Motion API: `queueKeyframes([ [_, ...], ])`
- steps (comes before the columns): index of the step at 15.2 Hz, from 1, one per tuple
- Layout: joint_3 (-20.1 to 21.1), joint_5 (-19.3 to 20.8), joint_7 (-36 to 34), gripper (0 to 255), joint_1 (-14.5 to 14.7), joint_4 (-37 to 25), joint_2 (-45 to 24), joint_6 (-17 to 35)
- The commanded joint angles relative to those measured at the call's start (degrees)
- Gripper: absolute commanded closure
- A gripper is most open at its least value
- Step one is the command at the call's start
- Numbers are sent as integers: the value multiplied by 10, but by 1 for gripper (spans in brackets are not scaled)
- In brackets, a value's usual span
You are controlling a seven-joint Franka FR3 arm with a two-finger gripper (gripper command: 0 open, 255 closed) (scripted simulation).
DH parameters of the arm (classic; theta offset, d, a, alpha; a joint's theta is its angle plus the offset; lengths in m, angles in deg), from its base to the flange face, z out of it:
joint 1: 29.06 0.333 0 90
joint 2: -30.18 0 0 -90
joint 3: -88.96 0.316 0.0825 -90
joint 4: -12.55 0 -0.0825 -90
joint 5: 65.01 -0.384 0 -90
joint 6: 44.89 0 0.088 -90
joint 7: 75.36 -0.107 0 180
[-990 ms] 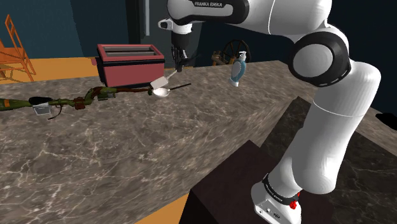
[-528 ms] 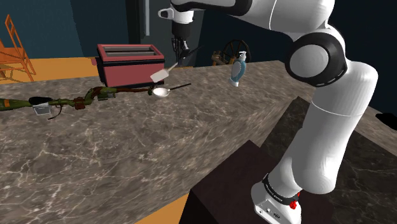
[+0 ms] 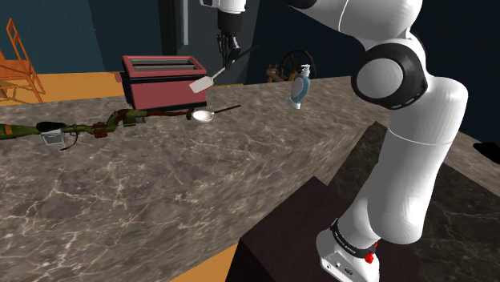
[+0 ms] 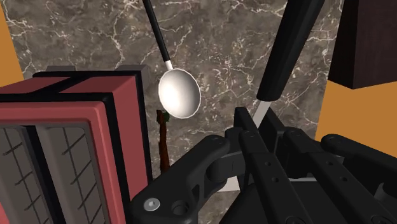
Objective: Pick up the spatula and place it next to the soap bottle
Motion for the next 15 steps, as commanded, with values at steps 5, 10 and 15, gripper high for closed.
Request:
queueKeyframes([
  [5,-1,-5,4,255,-5,-87,-26,-61],
  [10,-7,-2,24,255,-17,-69,0,-68],
  [15,-26,12,71,255,-40,49,83,-30],
])
